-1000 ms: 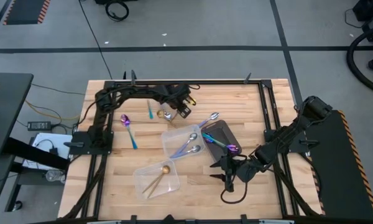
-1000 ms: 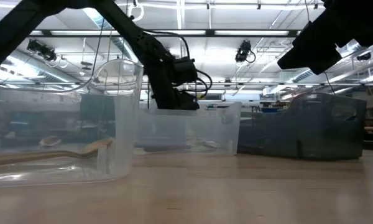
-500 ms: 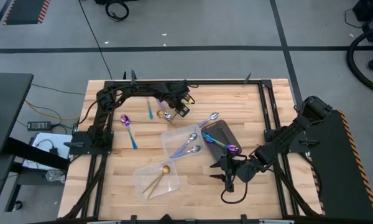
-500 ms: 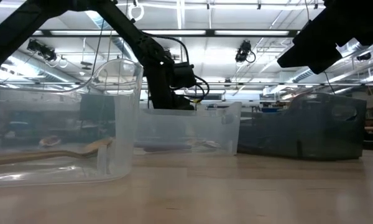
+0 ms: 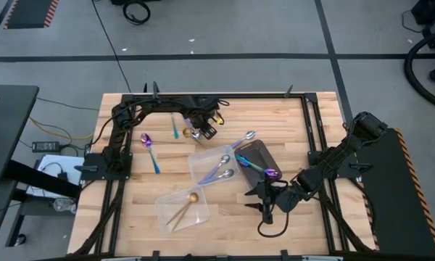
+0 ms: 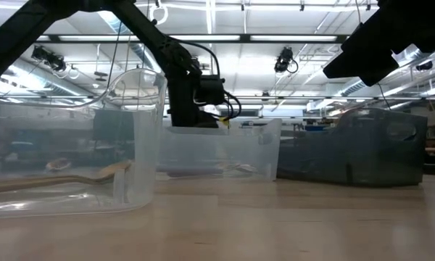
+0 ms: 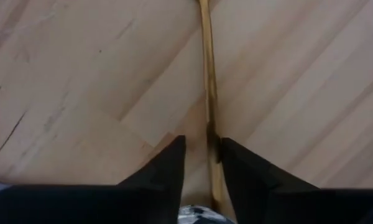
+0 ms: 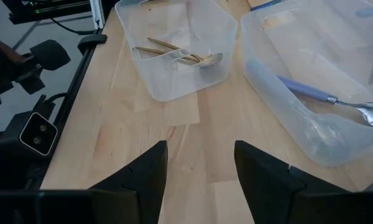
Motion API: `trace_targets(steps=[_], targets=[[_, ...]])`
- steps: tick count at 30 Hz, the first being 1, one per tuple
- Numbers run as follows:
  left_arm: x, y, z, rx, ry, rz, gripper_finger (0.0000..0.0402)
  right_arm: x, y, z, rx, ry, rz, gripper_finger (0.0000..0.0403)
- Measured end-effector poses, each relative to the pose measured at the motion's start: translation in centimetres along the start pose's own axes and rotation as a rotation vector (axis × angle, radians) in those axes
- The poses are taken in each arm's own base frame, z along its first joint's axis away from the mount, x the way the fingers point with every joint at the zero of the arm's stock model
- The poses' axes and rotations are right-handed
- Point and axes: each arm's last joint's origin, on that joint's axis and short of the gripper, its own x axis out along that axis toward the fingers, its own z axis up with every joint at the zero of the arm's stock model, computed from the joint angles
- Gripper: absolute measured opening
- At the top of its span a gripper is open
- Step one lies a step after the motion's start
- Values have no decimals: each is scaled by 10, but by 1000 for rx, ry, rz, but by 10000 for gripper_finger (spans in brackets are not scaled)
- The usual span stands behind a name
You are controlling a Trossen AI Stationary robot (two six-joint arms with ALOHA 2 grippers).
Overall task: Sort silverware by color (type)
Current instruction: Put the gold spoon into the bottom transparent bin
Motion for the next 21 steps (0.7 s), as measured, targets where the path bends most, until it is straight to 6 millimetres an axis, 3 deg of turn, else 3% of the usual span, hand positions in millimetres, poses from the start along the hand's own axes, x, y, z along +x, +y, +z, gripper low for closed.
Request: trace_targets(steps=[7, 21], targets=[[0, -4, -3, 67, 16, 10, 16, 0, 0, 0, 0, 0, 0, 196], [-19, -14, -6, 137, -27, 40, 1, 0, 0, 0, 0, 0, -1, 196]])
